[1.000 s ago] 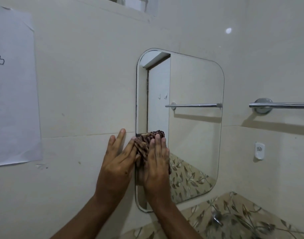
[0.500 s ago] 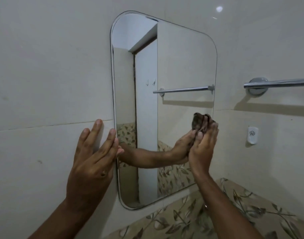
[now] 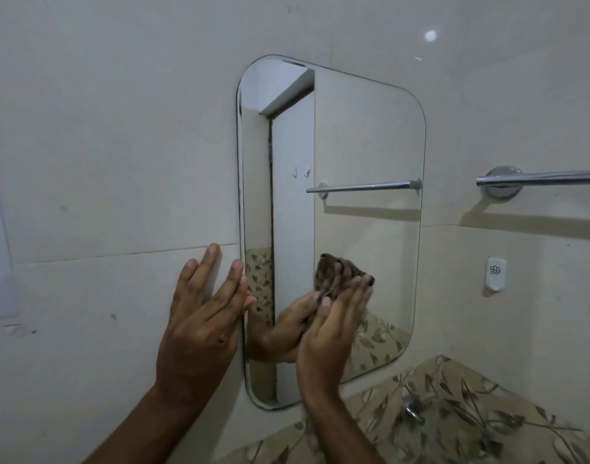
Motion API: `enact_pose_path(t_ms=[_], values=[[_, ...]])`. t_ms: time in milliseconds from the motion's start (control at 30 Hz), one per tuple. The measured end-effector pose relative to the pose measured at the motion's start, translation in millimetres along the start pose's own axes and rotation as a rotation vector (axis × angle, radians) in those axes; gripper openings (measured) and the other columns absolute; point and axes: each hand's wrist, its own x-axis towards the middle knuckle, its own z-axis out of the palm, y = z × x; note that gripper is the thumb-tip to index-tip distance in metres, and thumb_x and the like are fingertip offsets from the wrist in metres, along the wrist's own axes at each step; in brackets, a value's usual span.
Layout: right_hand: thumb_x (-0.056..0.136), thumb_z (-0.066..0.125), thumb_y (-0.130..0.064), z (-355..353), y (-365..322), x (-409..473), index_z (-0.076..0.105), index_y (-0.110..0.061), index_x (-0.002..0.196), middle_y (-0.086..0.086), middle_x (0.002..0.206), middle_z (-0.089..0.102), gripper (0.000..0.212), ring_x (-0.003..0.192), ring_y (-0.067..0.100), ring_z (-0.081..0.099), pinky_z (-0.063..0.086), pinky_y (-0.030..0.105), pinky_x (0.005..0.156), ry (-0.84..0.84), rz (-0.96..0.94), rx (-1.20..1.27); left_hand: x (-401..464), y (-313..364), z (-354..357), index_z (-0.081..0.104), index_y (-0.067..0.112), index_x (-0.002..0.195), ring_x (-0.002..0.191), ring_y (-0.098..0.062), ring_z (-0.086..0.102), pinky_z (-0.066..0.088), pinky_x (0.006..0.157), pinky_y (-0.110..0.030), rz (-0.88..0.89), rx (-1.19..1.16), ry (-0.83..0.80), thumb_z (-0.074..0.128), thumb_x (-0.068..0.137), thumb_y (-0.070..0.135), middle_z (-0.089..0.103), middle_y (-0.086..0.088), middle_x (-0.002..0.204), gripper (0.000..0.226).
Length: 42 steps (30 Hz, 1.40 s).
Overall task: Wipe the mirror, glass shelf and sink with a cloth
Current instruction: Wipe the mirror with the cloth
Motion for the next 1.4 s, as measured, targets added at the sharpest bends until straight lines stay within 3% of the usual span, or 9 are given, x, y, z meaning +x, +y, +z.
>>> enact_pose_path(t_ms=[233,467,633,733,833,1000,1233,1400], values=[[0.104,0.037,-0.02,8.8,-54.8,-39.0,0.016,0.0,0.155,0.014,0.165,0.011,0.058,0.153,0.031,0.008,0.021,0.052,0.12,-0.123,-0.308,-0.089,3.0,1.4,-6.8,0.062,-0.001,0.123,0.143,-0.034,0.031,0.028,0.114,-0.059,-0.035,-0.046,-0.071,0.062,0.088,0.01,0.058,-0.013,0.134,0.036],[0.097,0.054,-0.01,1.0,-37.6,-76.4,0.016,-0.001,0.155,0.016,0.165,0.011,0.07,0.152,0.033,0.012,0.022,0.05,0.12,-0.269,-0.546,-0.192,-38.1,22.5,-12.1,0.059,-0.001,0.126,0.145,-0.034,0.028,0.023,0.116,-0.06,-0.177,-0.094,-0.066,0.055,0.086,0.002,0.054,-0.012,0.139,0.04],[0.096,0.051,-0.011,-15.2,11.7,-75.2,0.018,-0.005,0.156,0.013,0.164,0.016,0.069,0.151,0.033,0.017,0.023,0.052,0.119,-0.316,-0.68,-0.184,-71.3,18.5,-5.3,0.063,0.006,0.123,0.143,-0.038,0.03,0.025,0.113,-0.062,-0.041,-0.016,-0.132,0.048,0.093,0.013,0.051,-0.009,0.141,0.035],[0.099,0.045,-0.012,-20.1,27.6,-56.5,0.015,-0.009,0.157,0.012,0.163,0.02,0.065,0.15,0.033,0.02,0.022,0.052,0.12,-0.298,-0.756,-0.162,-73.9,12.7,1.8,0.066,0.007,0.12,0.14,-0.039,0.034,0.029,0.111,-0.063,0.026,0.083,-0.092,0.056,0.092,0.014,0.054,-0.008,0.139,0.031],[0.109,0.022,-0.018,-23.0,41.7,-30.6,0.019,-0.005,0.154,0.015,0.161,0.023,0.047,0.149,0.036,0.022,0.02,0.051,0.121,-0.223,-0.665,-0.145,-69.5,12.1,7.0,0.071,0.007,0.114,0.136,-0.04,0.04,0.033,0.109,-0.062,0.047,0.154,-0.042,0.064,0.09,0.025,0.056,-0.008,0.136,0.03],[0.099,0.04,0.006,-27.3,80.2,24.1,0.01,-0.004,0.156,0.008,0.166,0.01,0.065,0.153,0.03,0.011,0.026,0.06,0.117,-0.033,-0.361,-0.14,-71.7,11.0,9.5,0.07,0.005,0.114,0.138,-0.04,0.038,0.029,0.111,-0.061,0.041,0.168,-0.057,0.067,0.088,0.027,0.054,-0.009,0.137,0.034],[0.106,0.026,-0.028,-35.3,127.7,63.8,0.012,-0.015,0.158,0.004,0.166,0.014,0.056,0.153,0.018,0.012,0.026,0.048,0.12,0.098,-0.023,-0.072,-74.1,13.7,11.7,0.07,0.002,0.113,0.136,-0.043,0.039,0.03,0.109,-0.065,0.039,0.162,-0.06,0.066,0.09,0.027,0.053,-0.012,0.137,0.035],[0.104,0.025,-0.029,-32.3,137.4,53.8,0.018,-0.012,0.157,0.008,0.165,0.018,0.056,0.151,0.025,0.02,0.031,0.05,0.117,0.131,0.23,-0.079,-76.2,11.1,13.9,0.068,0.002,0.116,0.139,-0.041,0.035,0.024,0.113,-0.063,0.031,0.155,-0.083,0.063,0.092,0.027,0.053,-0.014,0.137,0.035]])
